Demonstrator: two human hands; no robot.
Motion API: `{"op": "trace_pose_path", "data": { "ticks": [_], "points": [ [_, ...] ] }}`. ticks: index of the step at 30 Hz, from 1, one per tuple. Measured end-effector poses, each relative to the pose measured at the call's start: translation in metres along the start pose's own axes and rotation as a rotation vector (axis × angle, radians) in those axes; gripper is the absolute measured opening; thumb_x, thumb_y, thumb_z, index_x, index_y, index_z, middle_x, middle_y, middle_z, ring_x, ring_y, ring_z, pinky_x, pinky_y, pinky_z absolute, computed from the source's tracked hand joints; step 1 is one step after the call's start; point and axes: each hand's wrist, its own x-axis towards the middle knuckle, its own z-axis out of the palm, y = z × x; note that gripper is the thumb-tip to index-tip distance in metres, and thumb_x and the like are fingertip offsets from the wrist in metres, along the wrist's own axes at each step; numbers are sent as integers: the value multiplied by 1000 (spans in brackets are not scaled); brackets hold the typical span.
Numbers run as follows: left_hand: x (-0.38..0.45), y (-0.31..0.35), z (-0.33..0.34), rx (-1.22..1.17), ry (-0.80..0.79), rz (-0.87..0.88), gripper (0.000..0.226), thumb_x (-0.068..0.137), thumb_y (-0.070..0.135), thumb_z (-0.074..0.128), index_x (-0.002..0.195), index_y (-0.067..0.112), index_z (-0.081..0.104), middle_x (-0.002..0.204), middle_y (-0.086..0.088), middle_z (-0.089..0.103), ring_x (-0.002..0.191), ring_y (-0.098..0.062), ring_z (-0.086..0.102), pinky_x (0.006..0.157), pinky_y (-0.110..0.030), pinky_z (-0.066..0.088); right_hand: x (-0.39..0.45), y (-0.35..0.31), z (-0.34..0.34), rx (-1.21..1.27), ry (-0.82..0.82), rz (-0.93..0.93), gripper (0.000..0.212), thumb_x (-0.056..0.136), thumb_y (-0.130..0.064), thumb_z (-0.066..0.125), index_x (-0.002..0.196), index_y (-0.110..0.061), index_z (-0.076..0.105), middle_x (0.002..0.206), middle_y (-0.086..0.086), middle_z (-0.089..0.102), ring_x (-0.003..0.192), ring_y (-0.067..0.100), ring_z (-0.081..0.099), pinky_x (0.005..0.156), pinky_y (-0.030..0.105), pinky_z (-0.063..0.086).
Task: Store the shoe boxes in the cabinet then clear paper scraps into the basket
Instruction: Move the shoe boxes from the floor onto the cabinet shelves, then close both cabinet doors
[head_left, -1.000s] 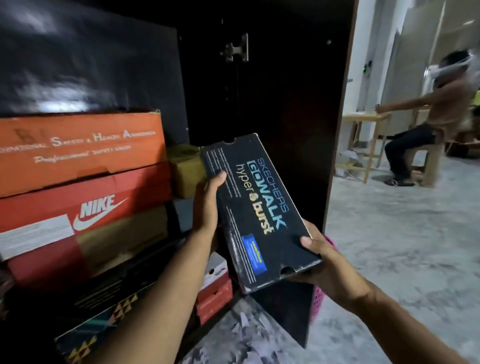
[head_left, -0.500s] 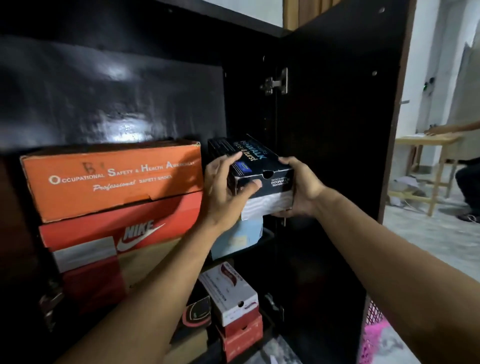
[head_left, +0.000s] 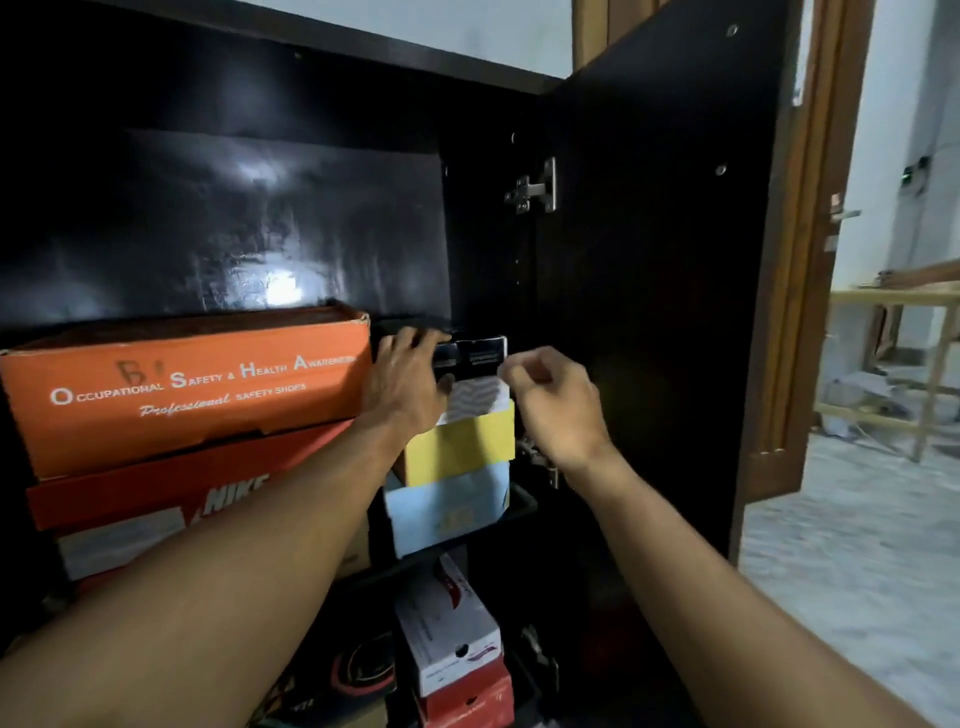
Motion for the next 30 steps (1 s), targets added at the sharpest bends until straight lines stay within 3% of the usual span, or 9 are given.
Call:
{"op": "trace_pose_path", "data": {
  "ticks": [3, 6, 10, 14, 16, 20, 24, 27, 30],
  "points": [
    [10, 4, 4, 43, -9, -61, 51, 88, 35, 70, 135, 29, 54, 136, -9, 43, 118, -34, 56, 93, -42, 51, -27, -26, -45, -22, 126, -425, 9, 94, -16, 67, 90, -15, 75, 93, -3, 72, 87, 9, 70, 81, 23, 55],
    [20, 7, 7, 62, -29, -91, 51, 88, 33, 70, 135, 26, 53, 134, -11, 40, 112, -37, 60, 90, -45, 55, -15, -47, -95, -105, 387, -712, 8, 94, -13, 65, 95, -7, 71, 98, 3, 63, 89, 18, 63, 76, 29, 51],
    [29, 11, 9, 89, -53, -118, 50, 89, 28, 68, 136, 26, 51, 136, -12, 40, 114, -38, 59, 87, -47, 57, 29, -61, -147, -148, 745, -683, 33, 93, -21, 66, 119, -1, 60, 115, 16, 55, 102, 23, 56, 85, 26, 47],
    [35, 14, 10, 110, -128, -144, 65, 82, 21, 70, 143, 24, 50, 136, -12, 43, 121, -39, 51, 97, -48, 53, 74, -71, -174, -85, 443, -372, 59, 97, -39, 60, 149, -14, 44, 135, 2, 57, 122, 13, 58, 106, 34, 51],
    [37, 15, 7, 100, -178, -162, 72, 78, 29, 74, 146, 22, 48, 136, -13, 46, 123, -40, 50, 101, -48, 50, 89, -75, -180, -6, 294, -350, 44, 98, -36, 60, 138, -19, 54, 121, -8, 67, 111, 8, 66, 105, 41, 54],
    [37, 11, 10, -18, -237, -248, 83, 75, 40, 79, 144, 16, 38, 146, -13, 47, 135, -36, 47, 111, -42, 42, 107, -82, -185, 141, 297, -413, 28, 85, -21, 69, 112, -17, 63, 104, -5, 70, 101, 21, 70, 93, 46, 59],
    [28, 5, 16, -22, -253, -242, 101, 82, 44, 75, 160, 20, 16, 172, -10, 8, 157, -34, 13, 126, -44, 23, 110, -86, -175, 330, 267, -434, 37, 84, -3, 68, 121, -3, 64, 102, -2, 68, 98, 20, 70, 83, 28, 59],
    [16, 6, 13, -64, -134, -212, 90, 81, 41, 76, 155, 22, 29, 165, -12, 22, 147, -38, 31, 117, -43, 34, 107, -92, -147, 435, 274, -465, 42, 81, 7, 67, 123, 2, 62, 98, -2, 69, 79, -5, 66, 79, 21, 57],
    [4, 9, -3, -92, 18, -150, 70, 81, 39, 75, 143, 24, 45, 141, -10, 45, 127, -36, 47, 103, -41, 44, 100, -108, -103, 538, 310, -485, 58, 69, -2, 73, 126, 1, 62, 101, 11, 71, 80, 0, 67, 83, 25, 58]
  ]
}}
